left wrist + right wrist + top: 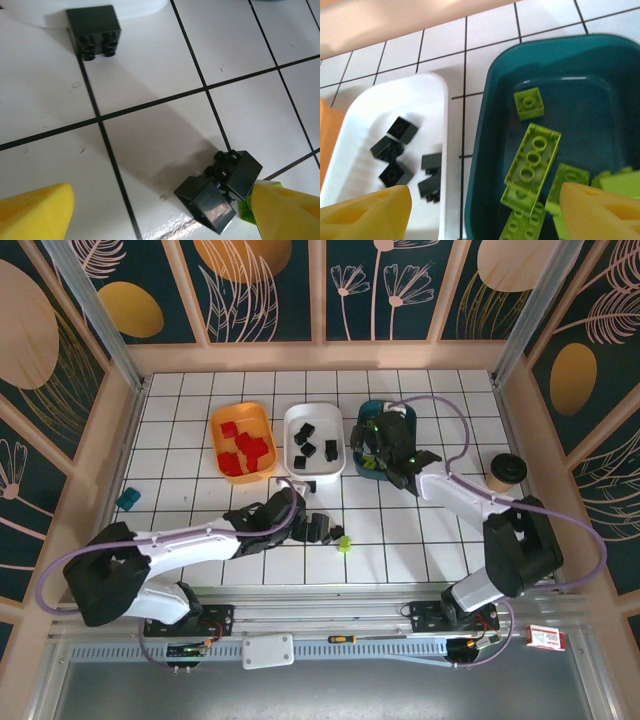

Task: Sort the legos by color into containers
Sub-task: Place the lego in the container, then move the lego to the bottom-center of the table.

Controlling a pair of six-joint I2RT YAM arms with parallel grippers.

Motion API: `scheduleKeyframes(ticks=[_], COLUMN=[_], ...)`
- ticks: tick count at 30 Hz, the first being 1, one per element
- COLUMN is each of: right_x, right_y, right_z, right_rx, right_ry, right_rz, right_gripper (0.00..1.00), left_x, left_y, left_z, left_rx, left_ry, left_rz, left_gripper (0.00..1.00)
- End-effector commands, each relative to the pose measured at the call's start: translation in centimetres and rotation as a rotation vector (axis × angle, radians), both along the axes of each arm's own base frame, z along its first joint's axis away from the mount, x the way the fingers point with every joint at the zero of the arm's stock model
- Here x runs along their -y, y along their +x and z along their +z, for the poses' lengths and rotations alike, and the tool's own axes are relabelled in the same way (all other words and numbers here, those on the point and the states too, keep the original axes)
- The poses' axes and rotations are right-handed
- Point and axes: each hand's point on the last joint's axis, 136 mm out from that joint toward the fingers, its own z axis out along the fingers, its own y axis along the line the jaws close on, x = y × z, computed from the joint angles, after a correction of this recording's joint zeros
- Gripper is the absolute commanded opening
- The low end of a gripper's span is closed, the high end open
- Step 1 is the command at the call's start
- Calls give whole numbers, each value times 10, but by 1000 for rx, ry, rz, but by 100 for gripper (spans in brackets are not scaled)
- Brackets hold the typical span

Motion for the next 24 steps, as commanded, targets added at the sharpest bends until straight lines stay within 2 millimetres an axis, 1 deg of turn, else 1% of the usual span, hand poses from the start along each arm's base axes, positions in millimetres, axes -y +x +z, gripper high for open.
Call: scheduleKeyframes(ticks=[1, 2, 3, 5, 6, 10, 12, 15, 17, 19, 21, 24], right_x=[10, 12, 13, 19, 20, 25, 26, 26, 25, 25, 17, 7], right_y=[-12, -16, -19, -25, -28, -34, -36, -38, -39, -42, -50, -64], right_z=[1, 0, 0, 0, 0, 1, 1, -1, -3, -5, -7, -11], right_rx=[12, 10, 11, 15, 15, 20, 22, 18, 12, 5, -5, -26], right_ry=[33, 40, 44, 47, 47, 48, 52, 61, 66, 66, 60, 53], right_rz=[-37, -38, -39, -46, -49, -54, -56, -53, -46, -41, -9, 45], right_gripper=[78, 77, 78, 78, 78, 78, 78, 78, 78, 78, 78, 78], left_x=[27, 33, 34, 32, 30, 20, 18, 22, 21, 14, 5, -10], left_y=[1, 0, 0, 0, 0, -8, -14, -23, -26, -25, -25, -27], left_z=[7, 5, 2, -6, -8, -13, -17, -29, -37, -43, -46, -47], left_rx=[15, 13, 8, 5, 3, -13, -28, -70, -85, -88, -83, -75], left_ry=[-34, -28, -9, 33, 39, 37, 25, 14, 26, 46, 71, 94], left_rz=[-62, -76, -78, -63, -58, -46, -61, -99, -98, -75, -45, -11], left_gripper=[90, 87, 82, 72, 69, 69, 69, 69, 69, 68, 63, 62])
